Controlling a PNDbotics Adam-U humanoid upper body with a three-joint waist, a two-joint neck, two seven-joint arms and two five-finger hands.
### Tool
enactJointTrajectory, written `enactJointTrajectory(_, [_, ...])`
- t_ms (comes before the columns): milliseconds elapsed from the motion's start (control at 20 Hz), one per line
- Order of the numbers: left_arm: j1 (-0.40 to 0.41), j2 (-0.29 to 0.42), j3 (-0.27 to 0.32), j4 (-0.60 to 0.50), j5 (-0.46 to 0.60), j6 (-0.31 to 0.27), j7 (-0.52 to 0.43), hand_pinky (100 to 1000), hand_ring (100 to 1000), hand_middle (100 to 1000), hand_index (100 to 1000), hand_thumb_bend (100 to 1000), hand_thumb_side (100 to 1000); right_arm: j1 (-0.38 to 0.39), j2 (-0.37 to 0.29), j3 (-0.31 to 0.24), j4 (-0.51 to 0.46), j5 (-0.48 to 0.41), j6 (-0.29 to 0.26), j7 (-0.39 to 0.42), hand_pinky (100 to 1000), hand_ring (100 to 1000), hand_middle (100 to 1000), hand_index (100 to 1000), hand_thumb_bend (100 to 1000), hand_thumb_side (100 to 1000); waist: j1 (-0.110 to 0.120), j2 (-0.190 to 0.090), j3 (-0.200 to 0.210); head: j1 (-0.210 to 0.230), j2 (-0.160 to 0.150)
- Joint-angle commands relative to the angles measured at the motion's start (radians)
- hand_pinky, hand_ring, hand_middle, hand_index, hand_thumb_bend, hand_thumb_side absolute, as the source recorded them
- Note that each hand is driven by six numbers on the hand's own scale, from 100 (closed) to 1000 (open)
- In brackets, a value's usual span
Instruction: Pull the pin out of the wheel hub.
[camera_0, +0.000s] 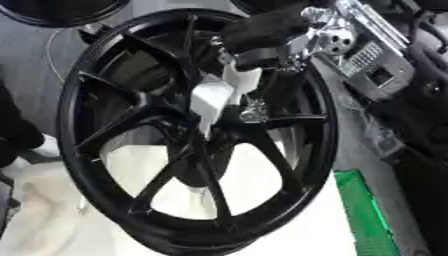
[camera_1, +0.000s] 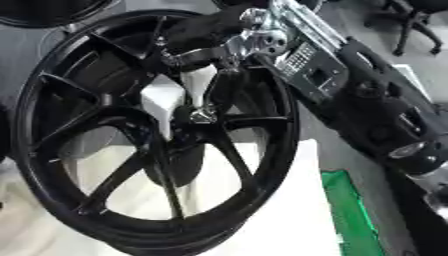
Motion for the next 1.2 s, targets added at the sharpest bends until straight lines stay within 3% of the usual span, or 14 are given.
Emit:
enactJointTrajectory(50, [-0.001,0.013,0.014,-0.009,0.006,0.0,0.005,609,667,652,732,100,780,-0.017,-0.026,-0.027,-0.029,-0.018,0.022,-0.017,832,658,297,375,100,172,0.009,-0.026,-0.001,0.002,-0.002])
enactJointTrajectory(250, [0.002,0.013,0.016,-0.007,0.005,0.001,0.009,612,672,656,729,100,781,-0.021,-0.034,-0.047,-0.054,-0.041,0.054,-0.014,823,651,295,373,100,177,0.011,-0.03,-0.005,0.008,0.0])
enactJointTrajectory(300, [0.003,0.013,0.017,-0.007,0.004,0.001,0.01,612,673,656,729,100,778,-0.021,-0.037,-0.054,-0.062,-0.051,0.066,-0.011,814,646,294,372,100,229,0.011,-0.031,-0.007,0.012,0.0])
enactJointTrajectory(350, [0.005,0.013,0.017,-0.007,0.003,0.002,0.011,613,673,656,729,100,781,-0.02,-0.039,-0.062,-0.069,-0.064,0.08,-0.009,811,644,292,371,100,172,0.011,-0.032,-0.01,0.016,0.002])
enactJointTrajectory(550, [0.009,0.012,0.018,-0.007,0.002,0.002,0.011,613,673,655,728,100,782,-0.011,-0.048,-0.116,-0.104,-0.121,0.139,-0.034,796,639,292,374,100,166,0.011,-0.036,-0.019,0.03,0.006])
enactJointTrajectory(950, [0.021,0.007,0.025,-0.007,0.0,0.001,0.014,614,672,653,728,100,785,0.11,-0.151,-0.294,-0.208,-0.242,0.241,-0.159,769,629,291,379,100,226,0.013,-0.043,-0.061,0.064,0.01])
enactJointTrajectory(1200, [0.037,-0.004,0.037,-0.005,-0.001,-0.001,0.024,615,671,653,728,100,787,0.223,-0.243,-0.421,-0.239,-0.32,0.301,-0.238,756,625,292,380,100,179,0.027,-0.046,-0.115,0.138,0.0])
